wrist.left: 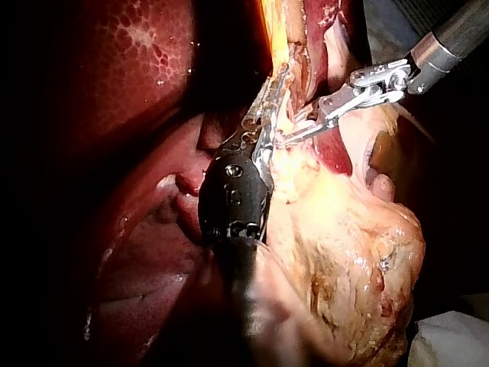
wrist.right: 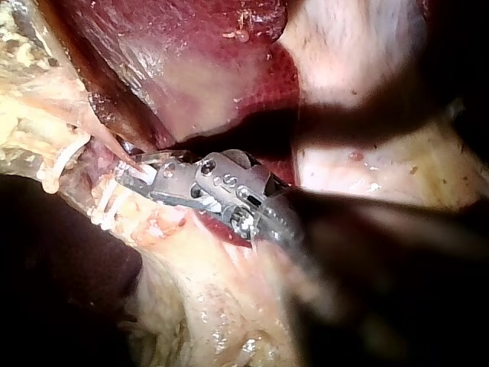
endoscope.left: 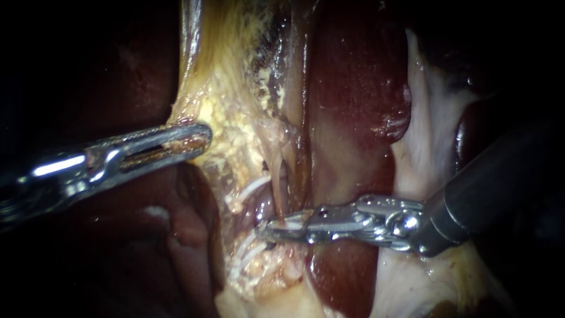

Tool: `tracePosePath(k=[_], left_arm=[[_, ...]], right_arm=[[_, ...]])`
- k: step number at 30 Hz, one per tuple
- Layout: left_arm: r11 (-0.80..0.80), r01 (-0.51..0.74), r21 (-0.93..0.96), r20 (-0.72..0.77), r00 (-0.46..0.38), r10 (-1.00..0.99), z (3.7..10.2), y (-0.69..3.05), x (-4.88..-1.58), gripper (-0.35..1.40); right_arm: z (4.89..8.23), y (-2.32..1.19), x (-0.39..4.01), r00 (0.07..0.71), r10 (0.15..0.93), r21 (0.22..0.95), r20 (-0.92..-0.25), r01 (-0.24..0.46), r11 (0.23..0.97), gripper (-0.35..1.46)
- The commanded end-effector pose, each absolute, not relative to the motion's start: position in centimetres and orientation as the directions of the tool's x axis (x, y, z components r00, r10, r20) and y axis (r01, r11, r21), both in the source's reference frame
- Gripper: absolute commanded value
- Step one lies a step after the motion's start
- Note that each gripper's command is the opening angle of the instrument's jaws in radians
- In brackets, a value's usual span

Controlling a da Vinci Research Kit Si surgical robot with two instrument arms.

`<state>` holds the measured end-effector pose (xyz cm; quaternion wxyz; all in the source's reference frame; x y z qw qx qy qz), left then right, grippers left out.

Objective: Going back first clip right tube

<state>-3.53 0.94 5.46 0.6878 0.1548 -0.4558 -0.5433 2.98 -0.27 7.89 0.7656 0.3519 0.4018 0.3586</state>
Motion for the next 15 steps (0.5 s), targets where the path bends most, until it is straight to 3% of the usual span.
tracePosePath(k=[1,4,6,8,15], left_arm=[[0.362,0.606,0.709,0.459,-0.006,-0.888,5.46,0.94,-3.53,-0.35],[0.362,0.606,0.709,0.459,-0.006,-0.888,5.46,0.94,-3.53,-0.35],[0.362,0.606,0.709,0.459,-0.006,-0.888,5.46,0.94,-3.53,-0.35],[0.362,0.606,0.709,0.459,-0.006,-0.888,5.46,0.94,-3.53,-0.35],[0.362,0.605,0.709,0.459,-0.006,-0.888,5.46,0.94,-3.53,-0.35]], right_arm=[[7.89,-0.27,2.98,0.422,0.831,0.828,-0.363,-0.263,0.495,-0.35],[7.88,-0.27,2.98,0.426,0.830,0.829,-0.361,-0.262,0.495,-0.29],[7.88,-0.26,2.98,0.421,0.832,0.830,-0.362,-0.259,0.493,0.19],[7.87,-0.24,2.98,0.433,0.797,0.803,-0.421,-0.232,0.550,0.41],[7.85,-0.18,2.99,0.423,0.718,0.735,-0.553,-0.159,0.659,0.60]])
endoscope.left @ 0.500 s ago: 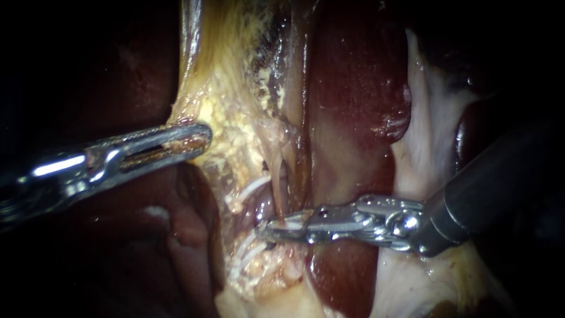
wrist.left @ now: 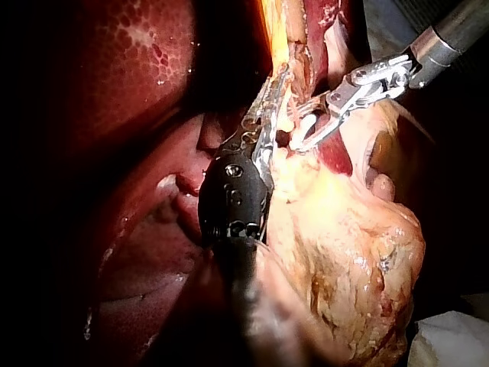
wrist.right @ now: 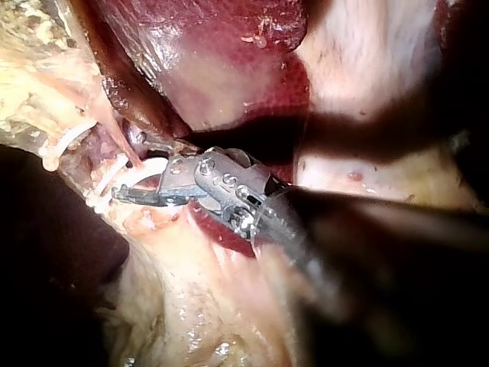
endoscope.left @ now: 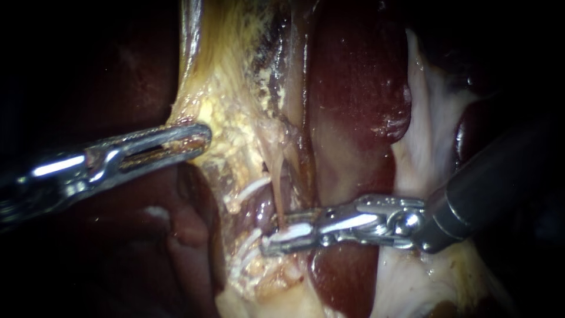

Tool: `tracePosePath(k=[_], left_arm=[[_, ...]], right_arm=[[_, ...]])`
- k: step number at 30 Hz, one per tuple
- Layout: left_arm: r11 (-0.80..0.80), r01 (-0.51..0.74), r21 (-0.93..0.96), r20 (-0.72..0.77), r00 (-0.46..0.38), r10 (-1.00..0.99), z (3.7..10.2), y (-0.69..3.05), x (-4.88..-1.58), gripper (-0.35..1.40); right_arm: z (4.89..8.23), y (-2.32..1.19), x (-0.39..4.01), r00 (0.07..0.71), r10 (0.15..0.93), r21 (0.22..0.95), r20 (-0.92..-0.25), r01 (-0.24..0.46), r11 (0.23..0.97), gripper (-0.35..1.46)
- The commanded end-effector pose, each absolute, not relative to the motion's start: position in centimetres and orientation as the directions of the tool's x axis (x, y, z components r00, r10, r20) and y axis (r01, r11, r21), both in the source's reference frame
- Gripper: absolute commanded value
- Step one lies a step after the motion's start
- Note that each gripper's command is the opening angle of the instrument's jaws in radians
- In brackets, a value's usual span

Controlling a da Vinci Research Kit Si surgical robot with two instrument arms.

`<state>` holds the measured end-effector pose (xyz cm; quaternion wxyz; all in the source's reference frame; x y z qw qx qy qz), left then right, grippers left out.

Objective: Going back first clip right tube

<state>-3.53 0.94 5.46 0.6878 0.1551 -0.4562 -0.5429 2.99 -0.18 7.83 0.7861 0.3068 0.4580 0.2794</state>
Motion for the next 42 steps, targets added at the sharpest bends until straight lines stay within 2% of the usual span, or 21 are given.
tracePosePath(k=[1,4,10,15,28,42], left_arm=[[0.362,0.605,0.709,0.459,-0.006,-0.888,5.46,0.94,-3.53,-0.35],[0.362,0.605,0.709,0.459,-0.006,-0.888,5.46,0.94,-3.53,-0.35],[0.363,0.605,0.709,0.459,-0.005,-0.888,5.46,0.94,-3.52,-0.35],[0.363,0.605,0.709,0.459,-0.005,-0.888,5.46,0.94,-3.52,-0.35],[0.363,0.605,0.709,0.459,-0.005,-0.888,5.46,0.94,-3.51,-0.35],[0.365,0.605,0.708,0.461,-0.005,-0.887,5.52,0.93,-3.53,-0.35]], right_arm=[[7.85,-0.19,2.97,0.422,0.696,0.715,-0.581,-0.142,0.684,0.60],[7.83,-0.19,2.88,0.415,0.669,0.693,-0.616,-0.118,0.711,0.60],[7.73,-0.14,2.65,0.421,0.556,0.594,-0.717,-0.048,0.803,0.60],[7.56,-0.01,2.47,0.418,0.498,0.540,-0.760,-0.021,0.841,0.60],[7.23,0.26,2.06,0.376,0.417,0.453,-0.828,0.010,0.891,0.60],[6.69,0.50,1.92,0.303,0.360,0.386,-0.882,0.029,0.922,0.60]])
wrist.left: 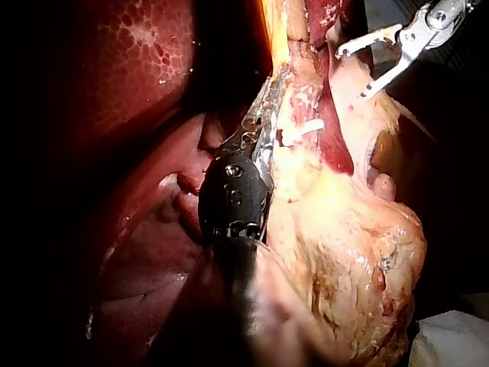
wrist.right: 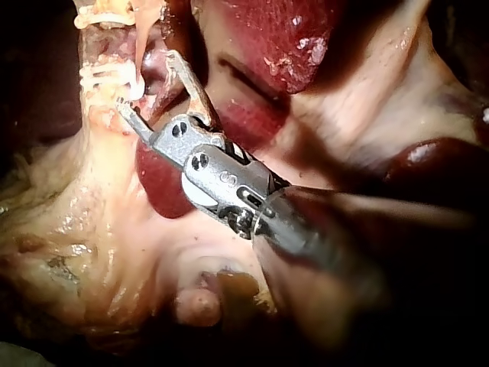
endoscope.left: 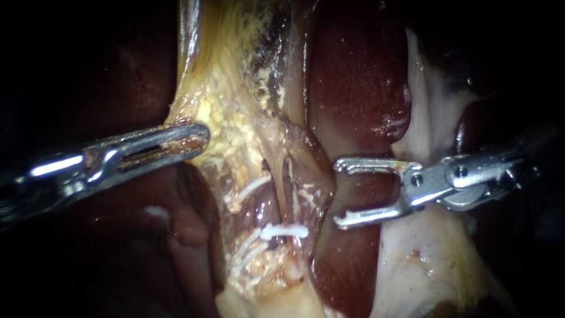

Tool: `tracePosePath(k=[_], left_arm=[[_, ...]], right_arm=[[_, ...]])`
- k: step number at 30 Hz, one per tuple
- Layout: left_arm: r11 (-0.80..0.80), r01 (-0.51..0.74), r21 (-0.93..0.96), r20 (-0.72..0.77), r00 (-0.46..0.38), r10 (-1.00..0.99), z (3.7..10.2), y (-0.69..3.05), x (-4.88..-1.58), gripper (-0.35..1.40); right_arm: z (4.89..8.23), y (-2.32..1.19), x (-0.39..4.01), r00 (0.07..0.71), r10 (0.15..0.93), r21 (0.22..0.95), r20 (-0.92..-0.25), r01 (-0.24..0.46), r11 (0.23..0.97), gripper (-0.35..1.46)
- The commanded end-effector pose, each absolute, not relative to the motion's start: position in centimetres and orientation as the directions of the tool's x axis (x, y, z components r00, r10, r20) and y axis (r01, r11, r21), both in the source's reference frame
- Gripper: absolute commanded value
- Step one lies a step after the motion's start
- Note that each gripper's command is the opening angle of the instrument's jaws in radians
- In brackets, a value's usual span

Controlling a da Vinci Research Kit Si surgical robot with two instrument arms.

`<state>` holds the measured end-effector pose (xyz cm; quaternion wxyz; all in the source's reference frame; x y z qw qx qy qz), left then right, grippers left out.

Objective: Going back first clip right tube

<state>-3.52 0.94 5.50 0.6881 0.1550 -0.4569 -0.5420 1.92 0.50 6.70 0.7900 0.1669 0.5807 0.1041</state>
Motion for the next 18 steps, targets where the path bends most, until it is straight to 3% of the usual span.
tracePosePath(k=[1,18], left_arm=[[0.366,0.606,0.707,0.463,-0.005,-0.886,5.56,0.92,-3.54,-0.35],[0.393,0.608,0.690,0.448,0.067,-0.892,6.52,0.84,-4.03,-0.35]], right_arm=[[6.67,0.50,1.92,0.303,0.360,0.387,-0.882,0.030,0.922,0.60],[6.69,0.52,1.91,0.296,0.357,0.386,-0.886,0.047,0.921,0.60]])
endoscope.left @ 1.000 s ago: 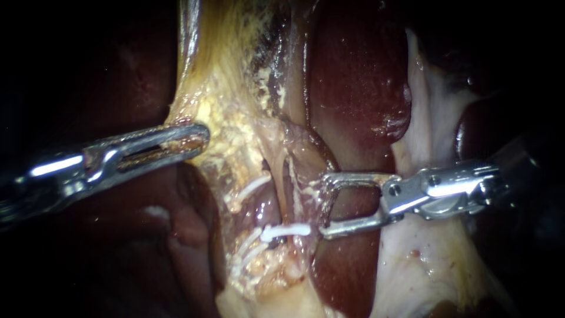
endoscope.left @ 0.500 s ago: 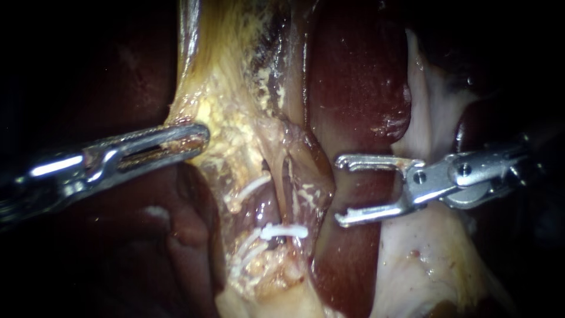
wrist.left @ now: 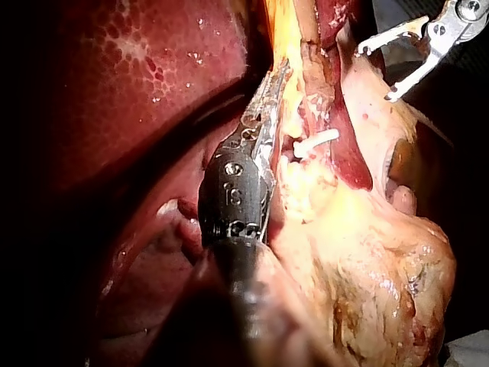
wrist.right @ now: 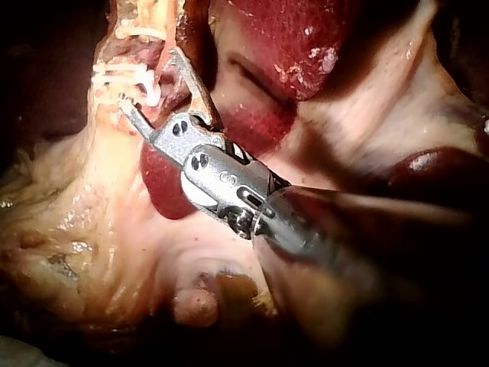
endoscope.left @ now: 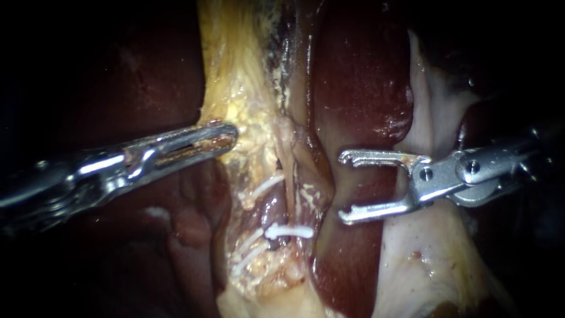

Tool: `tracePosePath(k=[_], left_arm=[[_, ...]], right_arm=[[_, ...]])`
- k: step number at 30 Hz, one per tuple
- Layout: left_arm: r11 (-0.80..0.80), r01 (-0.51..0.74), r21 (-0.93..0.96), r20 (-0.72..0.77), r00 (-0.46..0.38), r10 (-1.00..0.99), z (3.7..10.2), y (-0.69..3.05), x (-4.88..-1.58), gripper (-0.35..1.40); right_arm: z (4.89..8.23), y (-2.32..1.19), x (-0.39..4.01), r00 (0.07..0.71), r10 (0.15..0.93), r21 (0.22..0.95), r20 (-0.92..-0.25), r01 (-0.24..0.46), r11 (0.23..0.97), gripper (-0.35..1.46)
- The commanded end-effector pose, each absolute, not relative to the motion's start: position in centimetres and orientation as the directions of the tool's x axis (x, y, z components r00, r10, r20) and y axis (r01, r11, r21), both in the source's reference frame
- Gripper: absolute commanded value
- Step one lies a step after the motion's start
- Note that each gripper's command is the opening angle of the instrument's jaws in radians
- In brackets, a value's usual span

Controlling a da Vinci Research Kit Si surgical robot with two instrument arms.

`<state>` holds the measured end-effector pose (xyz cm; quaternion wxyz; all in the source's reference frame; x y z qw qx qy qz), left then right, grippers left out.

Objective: Going back first clip right tube

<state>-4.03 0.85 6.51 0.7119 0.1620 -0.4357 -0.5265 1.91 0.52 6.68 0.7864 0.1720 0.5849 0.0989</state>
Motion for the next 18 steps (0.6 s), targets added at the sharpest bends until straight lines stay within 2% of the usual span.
tracePosePath(k=[1,18], left_arm=[[0.393,0.608,0.690,0.448,0.067,-0.891,6.52,0.84,-4.05,-0.35],[0.394,0.603,0.694,0.446,0.069,-0.892,6.50,0.83,-4.09,-0.35]], right_arm=[[6.69,0.52,1.91,0.296,0.357,0.387,-0.886,0.050,0.921,0.60],[6.73,0.55,1.87,0.287,0.356,0.394,-0.890,0.089,0.915,0.58]])
